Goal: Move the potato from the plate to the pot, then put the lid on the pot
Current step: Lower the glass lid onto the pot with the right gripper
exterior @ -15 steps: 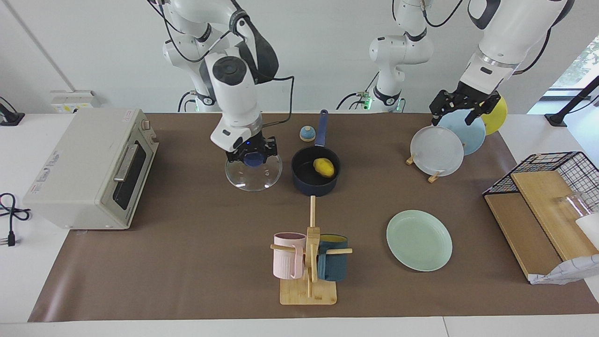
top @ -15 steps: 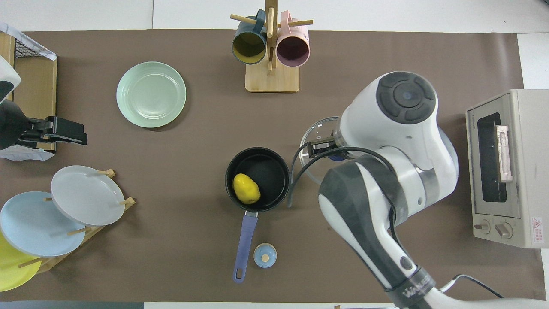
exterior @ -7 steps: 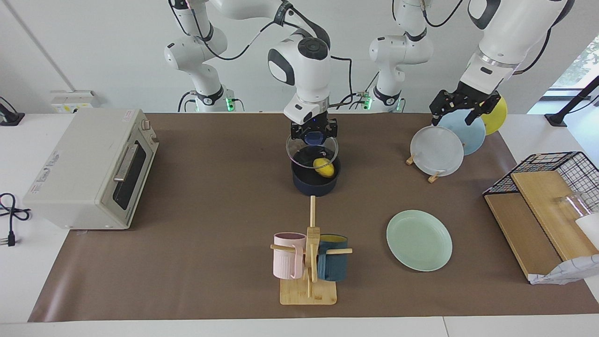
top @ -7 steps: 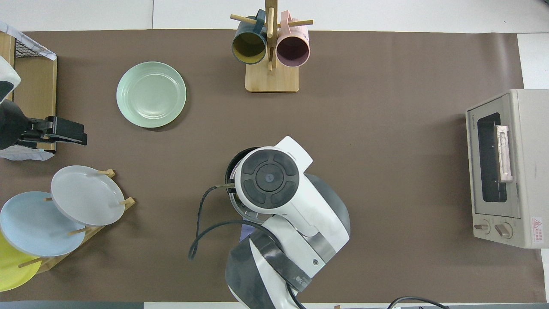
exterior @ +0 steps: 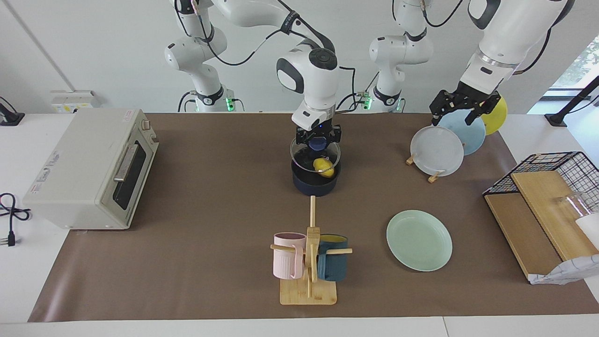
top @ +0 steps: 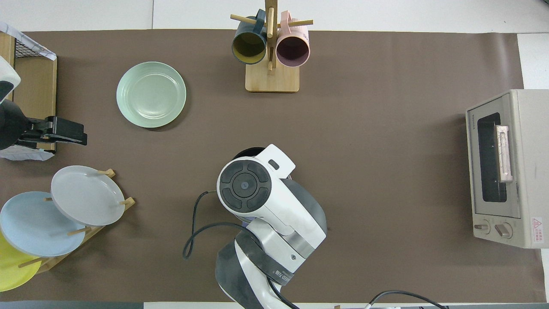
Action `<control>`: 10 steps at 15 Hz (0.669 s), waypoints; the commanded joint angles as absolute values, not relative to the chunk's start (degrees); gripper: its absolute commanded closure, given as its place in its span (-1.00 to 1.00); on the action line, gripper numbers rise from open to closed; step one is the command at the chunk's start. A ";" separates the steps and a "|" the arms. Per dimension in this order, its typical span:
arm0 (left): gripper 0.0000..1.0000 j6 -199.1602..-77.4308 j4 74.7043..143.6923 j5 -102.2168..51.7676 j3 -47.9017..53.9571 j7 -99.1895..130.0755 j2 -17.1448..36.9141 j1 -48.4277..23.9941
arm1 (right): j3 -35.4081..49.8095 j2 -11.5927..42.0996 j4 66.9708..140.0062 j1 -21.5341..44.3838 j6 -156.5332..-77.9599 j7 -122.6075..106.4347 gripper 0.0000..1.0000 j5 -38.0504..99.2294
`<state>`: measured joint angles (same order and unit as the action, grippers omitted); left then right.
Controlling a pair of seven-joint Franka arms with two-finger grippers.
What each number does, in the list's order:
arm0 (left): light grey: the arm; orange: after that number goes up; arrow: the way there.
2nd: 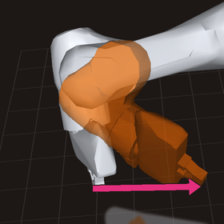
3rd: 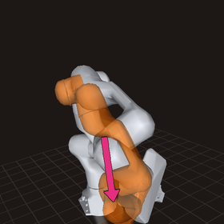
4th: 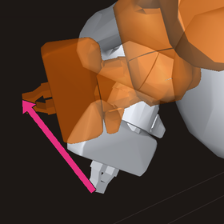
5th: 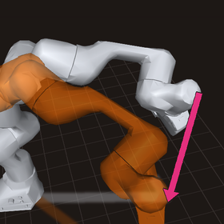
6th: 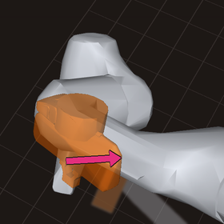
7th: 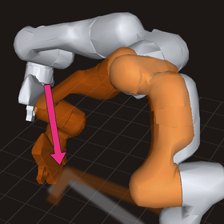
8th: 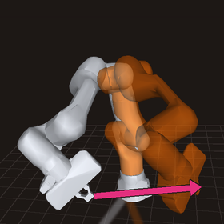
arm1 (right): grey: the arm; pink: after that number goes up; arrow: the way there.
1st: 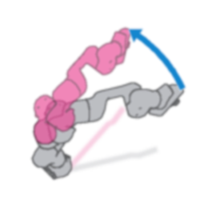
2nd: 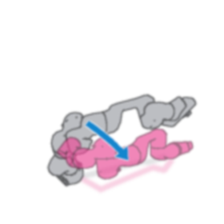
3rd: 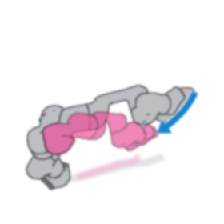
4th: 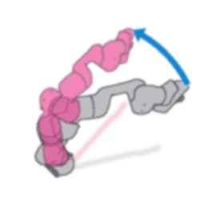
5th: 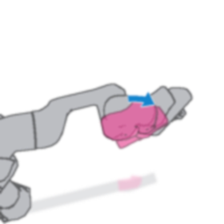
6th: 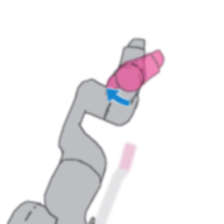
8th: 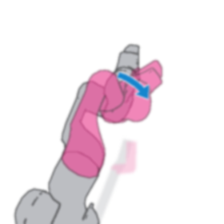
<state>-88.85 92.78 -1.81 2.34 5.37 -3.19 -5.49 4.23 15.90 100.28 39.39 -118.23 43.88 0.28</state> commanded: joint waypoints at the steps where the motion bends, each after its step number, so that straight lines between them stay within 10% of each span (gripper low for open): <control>1: -1.00 -87.63 92.37 -0.79 3.08 4.75 -3.52 -4.48 | 4.57 17.05 100.02 39.29 -120.93 44.91 -0.08 -0.70; 10: -1.00 -87.54 92.37 -0.79 3.08 4.75 -3.52 -4.48 | 4.57 17.40 100.90 38.85 -122.43 44.74 -0.11 -0.70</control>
